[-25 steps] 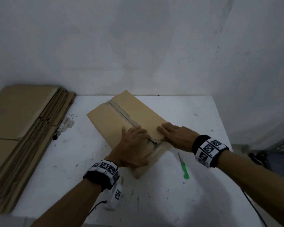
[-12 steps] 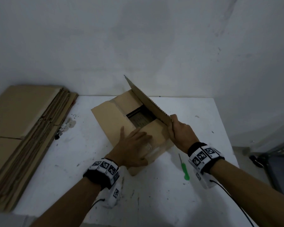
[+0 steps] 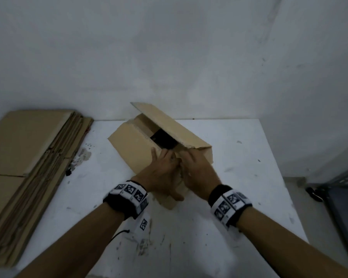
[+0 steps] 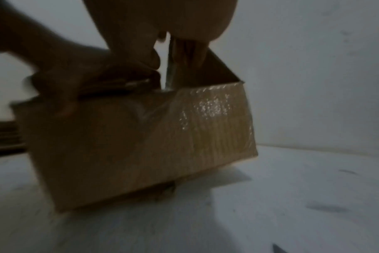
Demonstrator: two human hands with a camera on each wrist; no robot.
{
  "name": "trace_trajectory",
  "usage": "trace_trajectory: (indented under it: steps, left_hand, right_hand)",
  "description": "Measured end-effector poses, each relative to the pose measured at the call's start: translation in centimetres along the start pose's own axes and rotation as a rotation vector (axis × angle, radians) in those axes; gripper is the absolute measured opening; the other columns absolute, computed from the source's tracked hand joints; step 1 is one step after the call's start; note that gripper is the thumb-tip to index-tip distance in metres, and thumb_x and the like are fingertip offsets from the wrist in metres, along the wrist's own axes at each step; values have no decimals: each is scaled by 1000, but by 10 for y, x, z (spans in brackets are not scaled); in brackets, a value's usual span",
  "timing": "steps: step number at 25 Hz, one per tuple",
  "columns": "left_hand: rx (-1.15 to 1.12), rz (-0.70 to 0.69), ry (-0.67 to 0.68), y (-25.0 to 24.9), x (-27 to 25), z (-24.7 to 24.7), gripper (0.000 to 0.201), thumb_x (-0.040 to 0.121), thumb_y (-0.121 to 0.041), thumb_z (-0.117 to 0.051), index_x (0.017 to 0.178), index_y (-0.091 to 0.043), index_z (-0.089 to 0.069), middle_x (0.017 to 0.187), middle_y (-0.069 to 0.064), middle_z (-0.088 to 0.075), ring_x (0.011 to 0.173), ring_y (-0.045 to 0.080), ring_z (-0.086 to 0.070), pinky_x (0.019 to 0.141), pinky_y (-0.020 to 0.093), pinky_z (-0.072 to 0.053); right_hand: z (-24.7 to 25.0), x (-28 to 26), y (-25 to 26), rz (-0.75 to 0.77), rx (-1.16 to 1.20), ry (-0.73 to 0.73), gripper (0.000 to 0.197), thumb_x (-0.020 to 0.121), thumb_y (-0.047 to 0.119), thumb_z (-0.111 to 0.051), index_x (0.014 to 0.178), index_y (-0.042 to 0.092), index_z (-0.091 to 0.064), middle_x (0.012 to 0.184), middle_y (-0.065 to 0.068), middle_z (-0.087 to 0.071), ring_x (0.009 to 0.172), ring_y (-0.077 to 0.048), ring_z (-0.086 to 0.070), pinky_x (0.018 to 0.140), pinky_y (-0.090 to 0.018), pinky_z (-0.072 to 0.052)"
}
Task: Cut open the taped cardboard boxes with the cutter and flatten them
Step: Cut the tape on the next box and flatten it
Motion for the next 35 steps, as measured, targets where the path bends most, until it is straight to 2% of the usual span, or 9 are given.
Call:
trace_trajectory:
  steps: [3,7,11,15,20,24,28,32,35]
  left_hand:
    - [-8,-21,-51,5,-2,7,84,60,-63,-77,123,-14,-51,114,4,-36,110,26,-31,103,71,-25]
    - [-124,-127,-452,24,-23,31,56,50,-51,-78,81,-18,-46,87,0,-37,81,21,-34,82,53,-41]
    - [-208,-81,-627,41,-57,59,47,68,-66,-74,63,-26,-49,62,-15,-38,63,9,-39,95,46,-37]
    - [-328,184,-135,67,-61,54,71,70,-91,-51,59,-23,-68,49,-9,-55,46,9,-48,54,25,-37]
    - [-351,478,437,112,-69,-5,74,74,-79,-61,132,-33,-60,142,-3,-53,123,22,-53,100,40,-48]
    - [-434,569,426,106,-61,-31,95,79,-76,-62,153,-24,-33,155,7,-36,137,31,-42,105,42,-45]
    - [-195,593,413,108,-50,-25,86,64,-85,-64,126,-25,-64,137,5,-53,124,27,-49,98,43,-47]
    - [-44,487,538,93,-43,-24,79,71,-83,-59,123,-24,-67,157,4,-20,146,33,-12,111,64,-25]
    - [-287,442,585,75,-54,-38,89,66,-83,-67,118,-11,-62,132,14,-55,118,33,-53,102,55,-46]
  right_hand:
    - [-39,-17,-18,-86,139,305,47,101,18,-41,147,10,-39,122,-22,-57,107,-38,-53,89,-46,-49]
    - [-62,-24,-48,-201,46,570,46,104,23,-37,147,9,-43,118,-23,-64,104,-41,-60,88,-48,-50]
    - [-52,-18,-38,-195,15,615,46,107,23,-37,152,13,-35,99,-20,-67,78,-29,-59,65,-30,-36]
    - [-24,5,-39,-283,144,261,60,96,12,-57,152,14,-35,134,-25,-50,109,-36,-55,83,-38,-49]
    - [-18,26,-77,-476,-33,249,48,91,17,-61,136,3,-49,134,-25,-41,121,-39,-42,92,-44,-46]
    - [-19,29,-75,-507,-70,306,60,87,19,-66,140,3,-44,133,-23,-37,121,-37,-37,87,-41,-44]
    - [-17,24,-67,-533,-87,268,60,85,19,-66,138,3,-44,134,-21,-38,120,-35,-38,90,-43,-42]
    - [-28,6,-61,-522,-253,415,72,92,40,-55,154,16,-25,143,-13,-31,130,-31,-31,102,-47,-33]
    - [-25,4,-60,-572,-271,388,70,93,58,-46,151,26,-26,145,-12,-28,131,-31,-27,103,-50,-30]
Point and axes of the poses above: each hand's wrist, its own x-axis towards the middle knuckle, its own z-axis out of the back of the hand, y = z × x, the point moved 7 cm from there along x, towards the middle knuckle
